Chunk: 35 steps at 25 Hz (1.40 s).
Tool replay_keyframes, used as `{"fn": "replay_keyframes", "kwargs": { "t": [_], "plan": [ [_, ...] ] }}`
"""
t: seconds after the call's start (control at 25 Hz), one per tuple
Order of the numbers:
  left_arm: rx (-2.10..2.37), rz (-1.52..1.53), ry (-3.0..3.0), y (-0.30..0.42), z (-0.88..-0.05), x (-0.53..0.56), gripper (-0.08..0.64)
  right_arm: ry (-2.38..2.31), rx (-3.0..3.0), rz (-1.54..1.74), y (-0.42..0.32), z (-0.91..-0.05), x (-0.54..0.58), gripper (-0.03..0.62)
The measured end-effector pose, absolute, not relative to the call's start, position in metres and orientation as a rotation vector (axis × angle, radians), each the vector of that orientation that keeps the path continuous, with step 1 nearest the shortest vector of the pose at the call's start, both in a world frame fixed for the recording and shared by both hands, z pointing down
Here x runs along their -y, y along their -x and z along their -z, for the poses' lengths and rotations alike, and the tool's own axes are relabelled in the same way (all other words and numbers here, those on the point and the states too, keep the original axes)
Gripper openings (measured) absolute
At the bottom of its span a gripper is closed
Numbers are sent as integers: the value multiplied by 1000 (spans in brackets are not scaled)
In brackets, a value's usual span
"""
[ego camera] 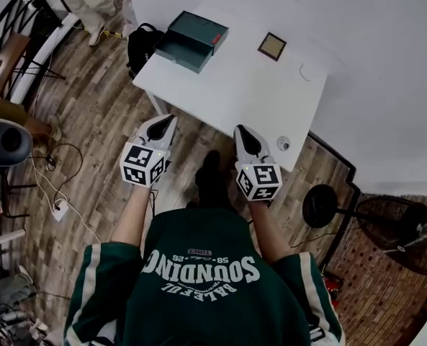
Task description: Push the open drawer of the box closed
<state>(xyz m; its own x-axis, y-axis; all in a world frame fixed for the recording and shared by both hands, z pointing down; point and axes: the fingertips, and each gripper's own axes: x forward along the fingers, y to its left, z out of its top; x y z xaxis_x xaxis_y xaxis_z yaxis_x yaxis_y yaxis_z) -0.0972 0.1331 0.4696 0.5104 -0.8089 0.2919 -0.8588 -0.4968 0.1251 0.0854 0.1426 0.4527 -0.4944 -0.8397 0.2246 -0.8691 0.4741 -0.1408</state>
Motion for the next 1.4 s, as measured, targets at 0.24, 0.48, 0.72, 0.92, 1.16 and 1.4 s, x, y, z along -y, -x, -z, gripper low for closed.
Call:
{"fn": "replay_keyframes", "kwargs": {
  "t": [0.24,0.48,0.72,0.92,1.16,1.4],
  "plan": [
    [1452,-286,-2470,106,-471,-66,52,-1473,2608,-364,-80,-455,-70,2],
    [1468,-307,-2440,98,-473,4,52,-1437,2613,-374,-86,-455,5,2],
    [1488,-316,-2407,97,-478,54,52,-1390,2620,-365,-90,-455,62,2],
    [1487,-323,-2375,96,-489,72,52,-1348,2614,-375,-90,-461,86,2],
    [1476,-327,-2367,99,-497,91,52,-1335,2610,-395,-83,-466,100,2],
    [1450,-333,-2356,113,-506,110,52,-1344,2585,-418,-70,-473,114,2]
  ]
}}
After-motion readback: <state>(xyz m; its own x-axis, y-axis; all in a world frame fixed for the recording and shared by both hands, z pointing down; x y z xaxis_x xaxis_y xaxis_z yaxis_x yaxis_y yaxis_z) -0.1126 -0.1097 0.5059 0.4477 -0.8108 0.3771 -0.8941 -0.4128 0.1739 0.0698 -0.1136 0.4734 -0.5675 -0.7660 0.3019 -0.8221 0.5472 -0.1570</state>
